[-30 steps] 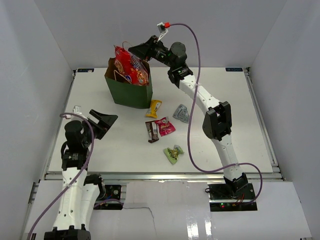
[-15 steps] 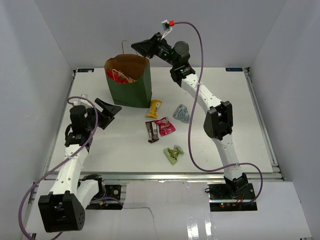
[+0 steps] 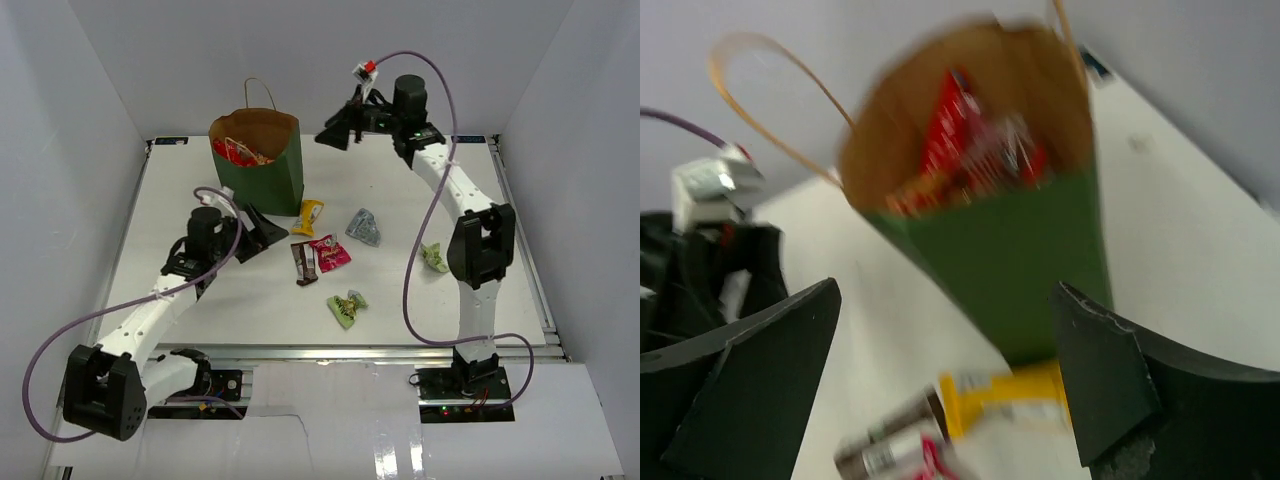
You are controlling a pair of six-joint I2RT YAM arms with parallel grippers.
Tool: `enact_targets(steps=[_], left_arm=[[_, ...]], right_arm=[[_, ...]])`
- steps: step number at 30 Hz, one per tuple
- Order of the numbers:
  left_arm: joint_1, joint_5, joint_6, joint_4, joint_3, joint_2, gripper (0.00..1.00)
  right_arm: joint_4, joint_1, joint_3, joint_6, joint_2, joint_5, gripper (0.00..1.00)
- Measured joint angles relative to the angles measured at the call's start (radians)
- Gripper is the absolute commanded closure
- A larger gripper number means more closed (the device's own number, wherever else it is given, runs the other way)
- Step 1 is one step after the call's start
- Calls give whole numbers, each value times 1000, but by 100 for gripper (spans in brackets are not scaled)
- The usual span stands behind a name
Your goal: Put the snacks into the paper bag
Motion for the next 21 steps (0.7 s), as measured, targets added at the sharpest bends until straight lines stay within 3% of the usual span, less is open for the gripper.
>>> enact_targets(steps=[4, 8, 14, 21], left_arm=[[-223, -141, 15, -14, 0, 89, 7], [-387, -328, -29, -101, 25, 237, 15], [-481, -534, -56, -243, 203, 513, 16], [-517, -660, -32, -309, 421, 729, 28]], right_arm=[[-510, -103, -130, -499, -134, 36, 10], [-787, -163, -435, -810, -312, 148, 10], [-886, -258, -747, -923, -505, 218, 10], [-874, -275, -794, -930, -575, 241, 10]])
